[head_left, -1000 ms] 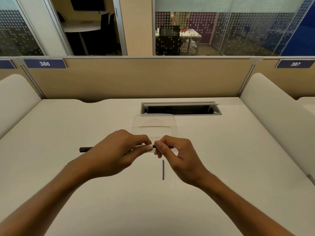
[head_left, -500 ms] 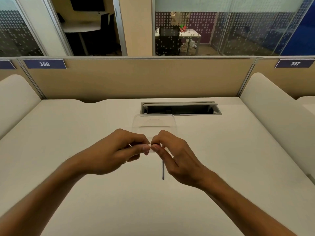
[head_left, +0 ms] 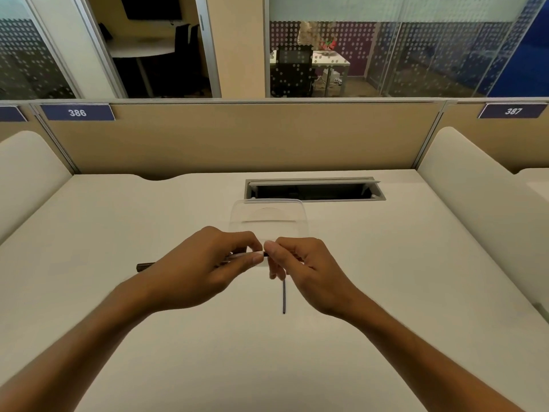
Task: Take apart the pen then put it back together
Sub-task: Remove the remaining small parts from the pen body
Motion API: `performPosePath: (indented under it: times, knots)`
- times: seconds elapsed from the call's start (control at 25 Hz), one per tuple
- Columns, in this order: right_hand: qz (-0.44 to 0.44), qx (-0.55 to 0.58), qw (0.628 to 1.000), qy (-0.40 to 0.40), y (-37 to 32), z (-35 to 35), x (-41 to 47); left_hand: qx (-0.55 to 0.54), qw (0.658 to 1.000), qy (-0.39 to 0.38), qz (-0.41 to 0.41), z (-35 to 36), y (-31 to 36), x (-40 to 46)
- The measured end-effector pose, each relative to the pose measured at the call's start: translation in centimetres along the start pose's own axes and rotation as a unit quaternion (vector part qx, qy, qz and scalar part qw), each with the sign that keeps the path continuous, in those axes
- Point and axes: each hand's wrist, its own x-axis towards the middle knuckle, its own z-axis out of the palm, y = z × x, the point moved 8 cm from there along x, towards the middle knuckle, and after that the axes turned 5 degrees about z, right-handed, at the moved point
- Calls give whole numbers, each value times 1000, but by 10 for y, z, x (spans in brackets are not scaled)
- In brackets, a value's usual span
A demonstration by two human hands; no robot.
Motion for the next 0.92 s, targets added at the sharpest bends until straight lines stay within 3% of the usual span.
performPosePath:
  times: [0.12, 0.24, 0.36, 0.48, 0.56, 0.64, 0.8, 0.92]
  knots:
    - [21, 26, 999, -17, 4, 3, 2, 27, 1000, 5, 1, -1, 0, 2]
    - [-12, -19, 1000, 7, -1, 2, -1, 7, 1000, 1, 8, -2, 3, 4]
    - [-108, -89, 990, 33, -18, -2, -4, -66, 998, -7, 11, -4, 2, 4]
    - [-228, -196, 953, 40, -35, -2, -9, -165, 985, -47, 0, 0, 1, 3]
    - [-260, -230, 937, 46, -36, -2, -11, -180, 982, -53, -5, 0, 0, 2]
    - [-212, -193, 956, 55, -29, -6, -10, -110, 994, -23, 6, -2, 1, 2]
    - [-6, -28, 999, 27, 1, -3, -3, 142, 990, -3, 19, 3, 5, 0]
    - [64, 60, 996, -24, 13, 7, -2, 188, 982, -8, 25, 5, 6, -1]
